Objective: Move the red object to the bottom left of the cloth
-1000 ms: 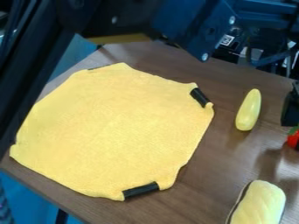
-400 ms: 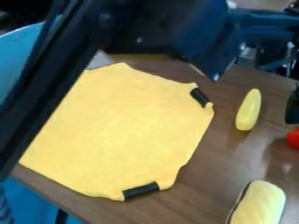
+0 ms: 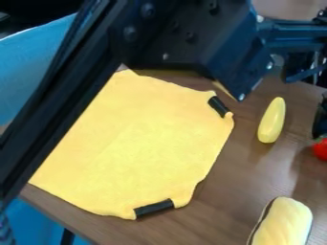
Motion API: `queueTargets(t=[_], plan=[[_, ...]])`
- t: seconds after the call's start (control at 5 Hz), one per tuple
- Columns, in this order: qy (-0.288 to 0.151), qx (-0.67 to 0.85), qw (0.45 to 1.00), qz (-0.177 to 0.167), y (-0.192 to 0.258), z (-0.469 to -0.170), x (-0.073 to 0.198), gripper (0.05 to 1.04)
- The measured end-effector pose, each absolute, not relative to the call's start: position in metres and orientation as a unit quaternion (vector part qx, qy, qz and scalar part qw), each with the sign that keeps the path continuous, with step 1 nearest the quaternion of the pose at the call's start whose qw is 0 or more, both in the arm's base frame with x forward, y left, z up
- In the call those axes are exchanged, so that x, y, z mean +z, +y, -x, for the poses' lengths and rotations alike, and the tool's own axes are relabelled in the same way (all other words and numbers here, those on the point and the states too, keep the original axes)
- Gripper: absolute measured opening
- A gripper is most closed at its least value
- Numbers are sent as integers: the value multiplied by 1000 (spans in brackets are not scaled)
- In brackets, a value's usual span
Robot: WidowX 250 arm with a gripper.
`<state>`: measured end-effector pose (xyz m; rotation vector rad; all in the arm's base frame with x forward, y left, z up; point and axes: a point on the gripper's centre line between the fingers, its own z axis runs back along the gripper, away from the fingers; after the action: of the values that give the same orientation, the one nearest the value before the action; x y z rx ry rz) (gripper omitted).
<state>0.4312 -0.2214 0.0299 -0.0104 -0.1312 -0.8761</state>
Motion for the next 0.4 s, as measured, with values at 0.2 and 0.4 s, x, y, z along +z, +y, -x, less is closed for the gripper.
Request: queueTargets(t=[0.2,0.4], plan=[[-66,-412,909,7,-222,-432,30,817],[-62,-397,916,13,-218,-432,29,817]])
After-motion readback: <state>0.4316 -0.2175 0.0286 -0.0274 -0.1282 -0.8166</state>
